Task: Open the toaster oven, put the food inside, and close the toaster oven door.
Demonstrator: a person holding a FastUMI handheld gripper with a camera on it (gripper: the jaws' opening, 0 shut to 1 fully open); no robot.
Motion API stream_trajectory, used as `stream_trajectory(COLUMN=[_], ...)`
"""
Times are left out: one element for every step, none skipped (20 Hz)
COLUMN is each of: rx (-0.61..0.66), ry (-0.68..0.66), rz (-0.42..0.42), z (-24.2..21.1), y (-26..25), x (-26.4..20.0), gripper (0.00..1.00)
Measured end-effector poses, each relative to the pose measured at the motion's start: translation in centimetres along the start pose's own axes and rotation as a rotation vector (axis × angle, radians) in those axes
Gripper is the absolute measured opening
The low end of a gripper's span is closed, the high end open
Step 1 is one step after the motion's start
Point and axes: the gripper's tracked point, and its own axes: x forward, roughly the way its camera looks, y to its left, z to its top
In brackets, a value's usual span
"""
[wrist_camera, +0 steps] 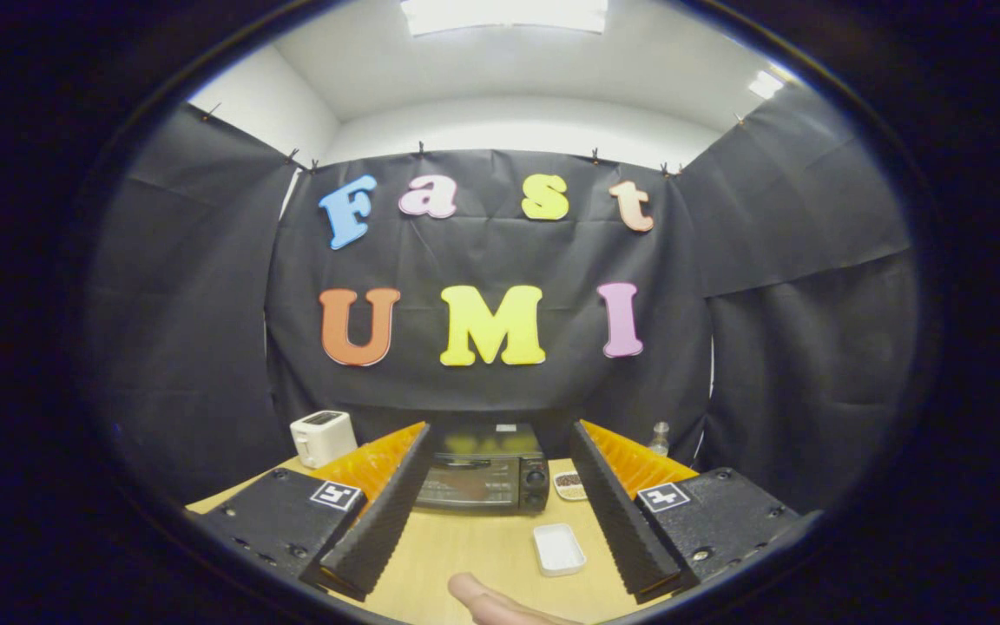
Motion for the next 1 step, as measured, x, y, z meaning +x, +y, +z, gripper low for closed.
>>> stream_trajectory(rx=[0.000], ry=[-0.007], rz=[0.010], z=[0.25], y=[0.27], x=[-0.42], gripper=[1.00])
